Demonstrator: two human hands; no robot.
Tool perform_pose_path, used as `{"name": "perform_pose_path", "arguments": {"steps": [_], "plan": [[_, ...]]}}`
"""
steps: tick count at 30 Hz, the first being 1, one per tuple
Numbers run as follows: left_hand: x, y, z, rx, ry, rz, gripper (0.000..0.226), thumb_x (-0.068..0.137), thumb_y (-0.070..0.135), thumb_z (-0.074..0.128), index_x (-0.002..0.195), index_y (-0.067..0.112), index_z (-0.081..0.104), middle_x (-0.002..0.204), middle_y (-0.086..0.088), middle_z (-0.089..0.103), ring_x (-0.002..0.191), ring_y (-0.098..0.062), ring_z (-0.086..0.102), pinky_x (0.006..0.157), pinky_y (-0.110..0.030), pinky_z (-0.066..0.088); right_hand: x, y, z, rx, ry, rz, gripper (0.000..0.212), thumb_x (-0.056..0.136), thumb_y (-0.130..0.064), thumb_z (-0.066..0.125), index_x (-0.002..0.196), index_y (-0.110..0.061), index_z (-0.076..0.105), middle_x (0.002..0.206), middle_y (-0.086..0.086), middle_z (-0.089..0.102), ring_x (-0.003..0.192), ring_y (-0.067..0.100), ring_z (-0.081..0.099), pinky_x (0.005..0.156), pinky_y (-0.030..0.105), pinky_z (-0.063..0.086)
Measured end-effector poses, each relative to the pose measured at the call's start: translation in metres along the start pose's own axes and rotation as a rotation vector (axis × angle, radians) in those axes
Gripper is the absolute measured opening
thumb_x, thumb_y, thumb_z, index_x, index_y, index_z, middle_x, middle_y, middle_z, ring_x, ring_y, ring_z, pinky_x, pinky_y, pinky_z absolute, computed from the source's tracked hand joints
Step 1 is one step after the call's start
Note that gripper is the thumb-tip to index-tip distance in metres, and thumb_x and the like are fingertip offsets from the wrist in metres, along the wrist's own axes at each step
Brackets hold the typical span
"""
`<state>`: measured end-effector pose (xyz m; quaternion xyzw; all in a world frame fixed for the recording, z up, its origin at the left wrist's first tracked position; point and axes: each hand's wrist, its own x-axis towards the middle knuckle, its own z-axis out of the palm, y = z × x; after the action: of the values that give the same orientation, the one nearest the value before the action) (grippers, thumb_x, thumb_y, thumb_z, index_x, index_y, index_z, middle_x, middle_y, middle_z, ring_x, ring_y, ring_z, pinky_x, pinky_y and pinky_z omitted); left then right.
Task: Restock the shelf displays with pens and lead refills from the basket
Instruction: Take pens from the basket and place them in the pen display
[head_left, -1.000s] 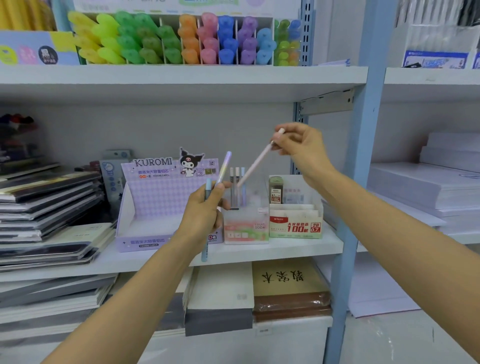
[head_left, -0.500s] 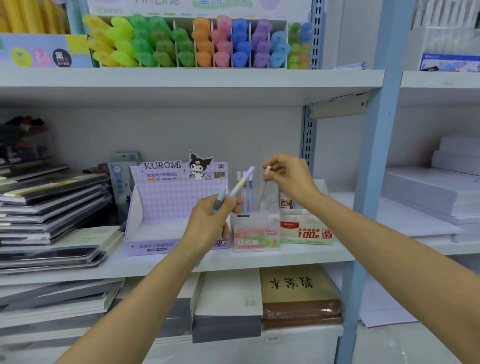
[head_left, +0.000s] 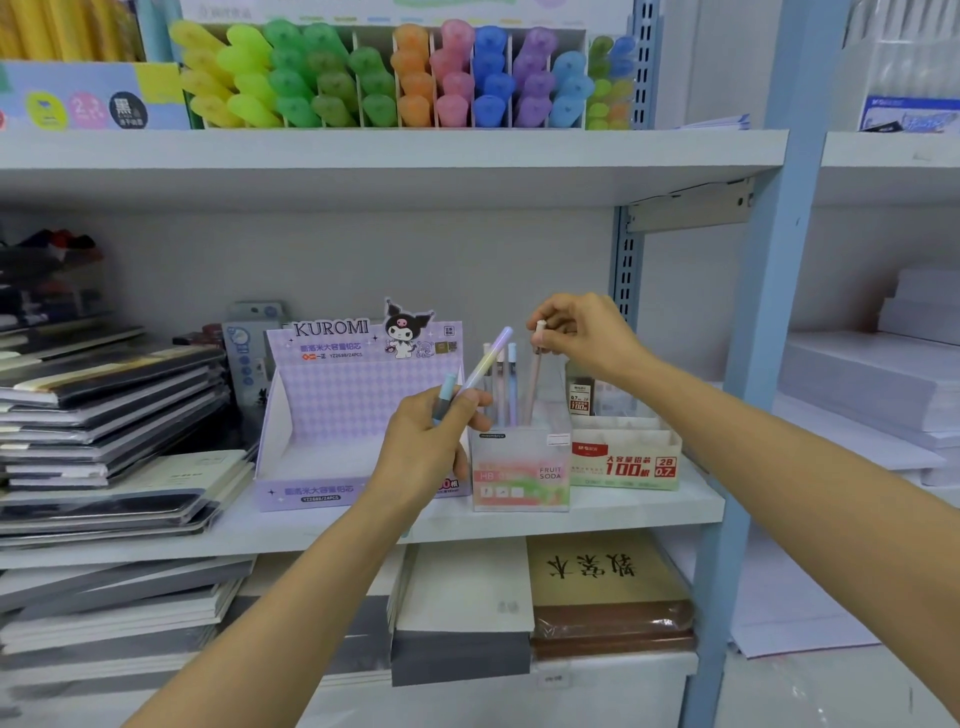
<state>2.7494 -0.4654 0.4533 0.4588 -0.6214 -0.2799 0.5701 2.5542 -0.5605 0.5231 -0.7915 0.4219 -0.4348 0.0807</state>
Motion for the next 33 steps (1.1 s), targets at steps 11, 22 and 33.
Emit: {"name": "perform_pose_path", "arguments": {"steps": [11,22,33], "plan": [[0.0,0.0,0.004,-0.025,0.007,-0.019,0.027,0.099,0.028,0.049,0.095,0.011,0.07,0.085,0.006,0.067,0.038,-0.009,0.048,0.039,-0.014,0.035,0.0,0.013,0.023,-0.084,0.14,0.005,0.01,0.083,-0.009,0.073,0.09,-0.012,0.065,0.086,0.0,0.062,0.076,0.009,0.058,0.075,0.023,0.047],[0.001,0.001,0.001,-0.052,-0.007,0.056,0.019,0.096,0.025,0.057,0.099,0.014,0.072,0.061,0.002,0.047,0.038,-0.006,0.041,0.038,-0.015,0.032,-0.02,-0.028,0.002,0.561,-0.144,-0.018,0.022,0.093,-0.025,0.061,0.112,-0.016,0.068,0.095,0.006,0.071,0.077,0.014,0.066,0.068,0.021,0.053],[0.003,0.01,-0.016,-0.454,0.229,-0.098,0.01,0.081,0.013,0.075,0.091,0.011,0.073,0.053,0.006,0.057,0.04,-0.005,0.045,0.034,-0.014,0.027,-0.051,-0.013,-0.016,0.605,-0.344,0.099,0.02,0.079,-0.012,0.073,0.099,-0.008,0.073,0.087,0.009,0.074,0.08,0.02,0.072,0.071,0.02,0.056]]}}
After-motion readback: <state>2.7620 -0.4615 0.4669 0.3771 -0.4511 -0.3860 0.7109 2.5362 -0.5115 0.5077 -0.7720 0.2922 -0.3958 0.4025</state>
